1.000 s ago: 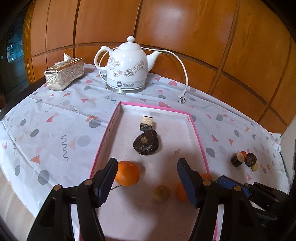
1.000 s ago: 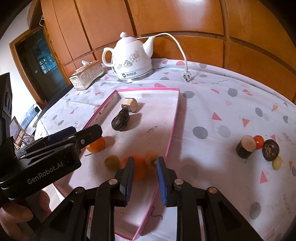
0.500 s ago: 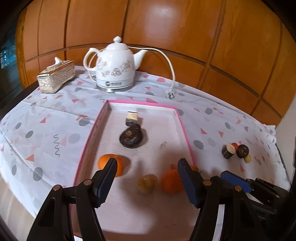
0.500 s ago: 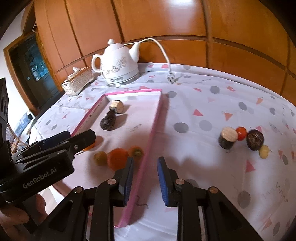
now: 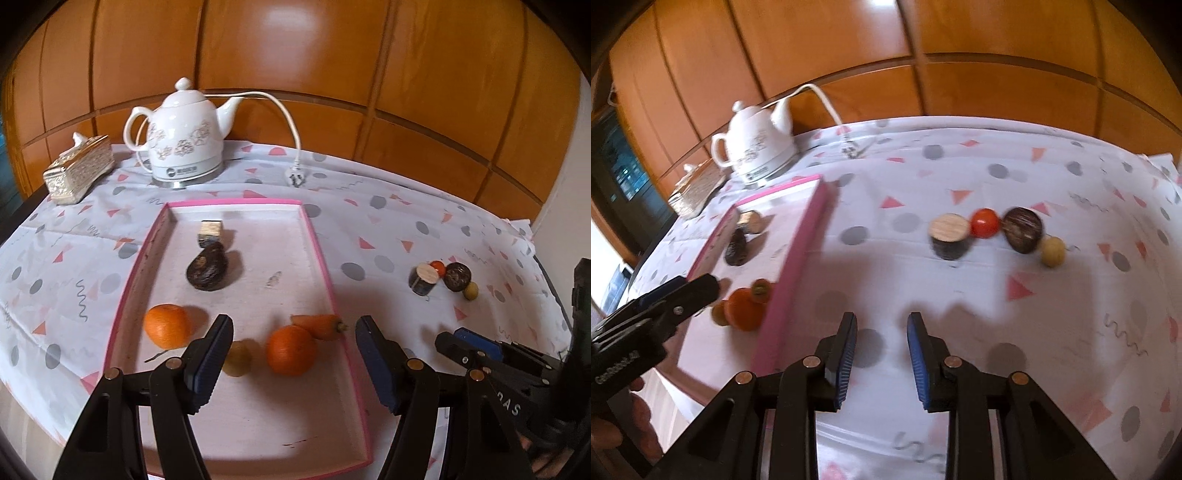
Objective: Organize fruits
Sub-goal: 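Move both open tools back toward the remaining items on the cloth, then grasp the brown round slice with the left tool while the right tool grasps the yellow potato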
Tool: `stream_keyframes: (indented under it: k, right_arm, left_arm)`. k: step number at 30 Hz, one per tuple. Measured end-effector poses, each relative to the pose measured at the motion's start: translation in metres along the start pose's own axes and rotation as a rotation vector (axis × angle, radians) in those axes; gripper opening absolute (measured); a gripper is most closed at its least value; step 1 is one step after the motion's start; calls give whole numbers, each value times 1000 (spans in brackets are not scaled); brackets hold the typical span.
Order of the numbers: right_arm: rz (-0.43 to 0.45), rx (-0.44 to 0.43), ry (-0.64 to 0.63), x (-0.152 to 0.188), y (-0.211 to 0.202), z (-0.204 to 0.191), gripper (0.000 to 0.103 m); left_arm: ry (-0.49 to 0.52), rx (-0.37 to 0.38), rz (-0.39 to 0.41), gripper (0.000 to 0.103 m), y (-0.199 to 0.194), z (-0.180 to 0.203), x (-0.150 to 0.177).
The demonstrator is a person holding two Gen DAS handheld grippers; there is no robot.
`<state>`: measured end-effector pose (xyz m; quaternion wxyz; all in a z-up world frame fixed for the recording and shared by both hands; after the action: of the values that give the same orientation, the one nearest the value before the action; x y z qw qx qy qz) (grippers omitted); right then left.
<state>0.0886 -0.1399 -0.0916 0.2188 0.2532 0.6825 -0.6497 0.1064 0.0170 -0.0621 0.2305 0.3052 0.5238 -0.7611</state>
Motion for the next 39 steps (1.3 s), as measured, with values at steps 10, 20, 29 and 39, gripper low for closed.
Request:
stream_keyframes:
  k: [10, 20, 29, 39]
  right_arm:
    - [-12, 101, 118, 4, 8, 68, 28]
    - [-12, 166, 191, 1, 15, 113, 28]
    - [-4, 204, 176, -24, 32, 135, 28]
    - [-26, 209, 112, -38, 53, 139, 28]
  left_arm:
    - [82, 69, -29, 69, 17, 43, -6]
    - [147, 131, -85, 70, 49, 80, -5]
    - [175, 163, -126, 72, 81, 103, -10]
    - [195, 183, -170, 75, 111, 119, -8]
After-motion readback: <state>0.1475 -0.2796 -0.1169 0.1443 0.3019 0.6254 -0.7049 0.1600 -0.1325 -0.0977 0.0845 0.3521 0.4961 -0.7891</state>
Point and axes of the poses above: each gripper's, at about its wrist camera, not at the fingertips, and y roughly the way its jaws point, z to its right, x to its underside, the point moved 8 cm from there along y, roughly the way its jaws point, and after that the axes turned 11 degrees about x, right-handed, at the moved point
